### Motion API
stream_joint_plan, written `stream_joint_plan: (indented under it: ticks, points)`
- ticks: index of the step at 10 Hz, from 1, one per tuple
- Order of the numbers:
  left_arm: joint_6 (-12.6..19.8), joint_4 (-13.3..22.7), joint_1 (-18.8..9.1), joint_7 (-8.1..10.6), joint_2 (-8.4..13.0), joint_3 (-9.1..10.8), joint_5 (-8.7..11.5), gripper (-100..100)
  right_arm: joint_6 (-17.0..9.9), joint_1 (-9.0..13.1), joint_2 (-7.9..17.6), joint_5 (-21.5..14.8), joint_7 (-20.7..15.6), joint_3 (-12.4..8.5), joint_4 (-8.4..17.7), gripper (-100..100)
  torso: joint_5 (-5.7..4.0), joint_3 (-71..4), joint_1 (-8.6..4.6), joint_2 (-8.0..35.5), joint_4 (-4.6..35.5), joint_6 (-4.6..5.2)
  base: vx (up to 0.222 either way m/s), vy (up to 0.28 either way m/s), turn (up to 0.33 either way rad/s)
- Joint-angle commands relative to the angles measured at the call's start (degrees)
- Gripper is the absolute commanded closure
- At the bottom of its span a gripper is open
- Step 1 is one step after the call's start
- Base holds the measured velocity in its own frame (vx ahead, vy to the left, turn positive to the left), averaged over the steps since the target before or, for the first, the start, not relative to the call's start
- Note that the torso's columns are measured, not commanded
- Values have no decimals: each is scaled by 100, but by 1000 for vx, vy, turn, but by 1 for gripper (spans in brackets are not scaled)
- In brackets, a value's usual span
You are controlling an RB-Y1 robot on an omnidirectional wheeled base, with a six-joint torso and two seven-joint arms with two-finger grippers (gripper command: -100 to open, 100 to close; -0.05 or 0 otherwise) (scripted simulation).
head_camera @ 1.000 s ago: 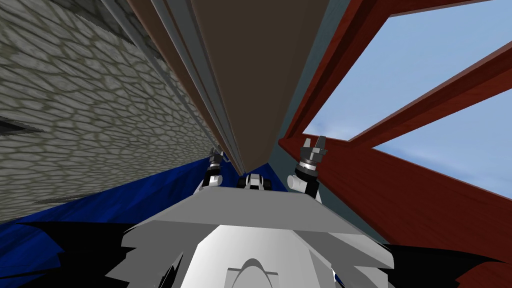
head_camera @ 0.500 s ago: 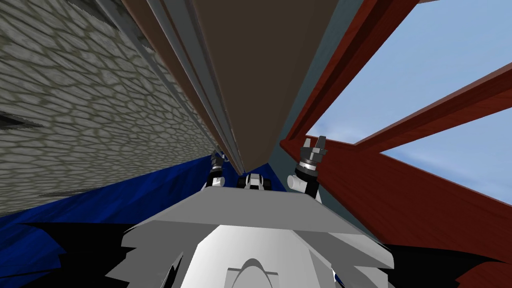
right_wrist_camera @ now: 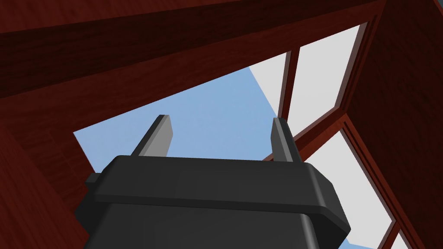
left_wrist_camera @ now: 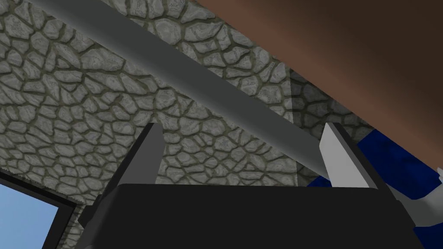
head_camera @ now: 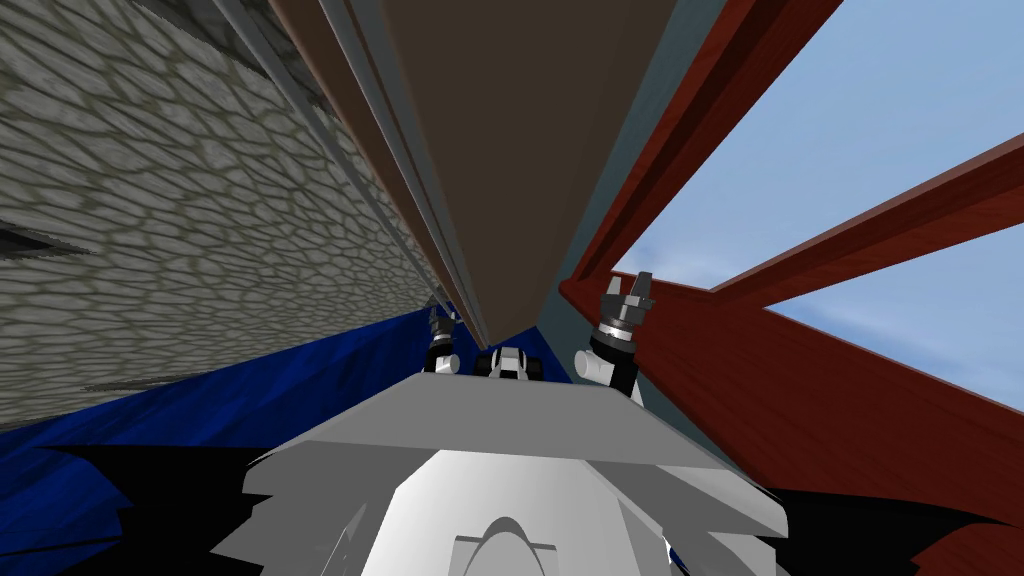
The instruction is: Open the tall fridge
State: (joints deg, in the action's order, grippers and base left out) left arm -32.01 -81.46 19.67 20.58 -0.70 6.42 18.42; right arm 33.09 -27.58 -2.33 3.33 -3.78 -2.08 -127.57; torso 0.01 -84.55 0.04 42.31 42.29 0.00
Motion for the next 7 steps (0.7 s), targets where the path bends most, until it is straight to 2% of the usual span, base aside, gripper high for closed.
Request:
stream_joint_plan:
  ticks: [1,2,3,5,6,7]
  points:
    - [162,-139,-17,-20,5,41,22,-100,0,0,0,0,0,0,0,0,0,-1,-1,-1,0,0,56,11,17]
    - [84,-72,20,-4,-2,13,13,-100,0,-1,0,0,0,0,0,0,-5,-12,9,-30,4,6,19,3,21]
    - [109,-80,34,-5,-2,18,16,100,1,-2,0,0,0,0,0,0,0,-19,9,-38,-1,12,-8,-2,0]
    - [124,-114,59,137,180,-159,-13,100,1,-2,1,0,-1,-1,-1,0,0,-3,46,-5,12,4,-36,217,-108]
    - [124,-114,59,137,180,-159,-13,100,1,-2,2,0,-1,-2,0,0,8,-12,78,-35,18,27,-67,273,-95]
    - [132,-132,70,208,271,-247,-27,100,1,-2,3,0,-1,-3,0,0,4,-25,48,-53,11,31,-60,279,-79]
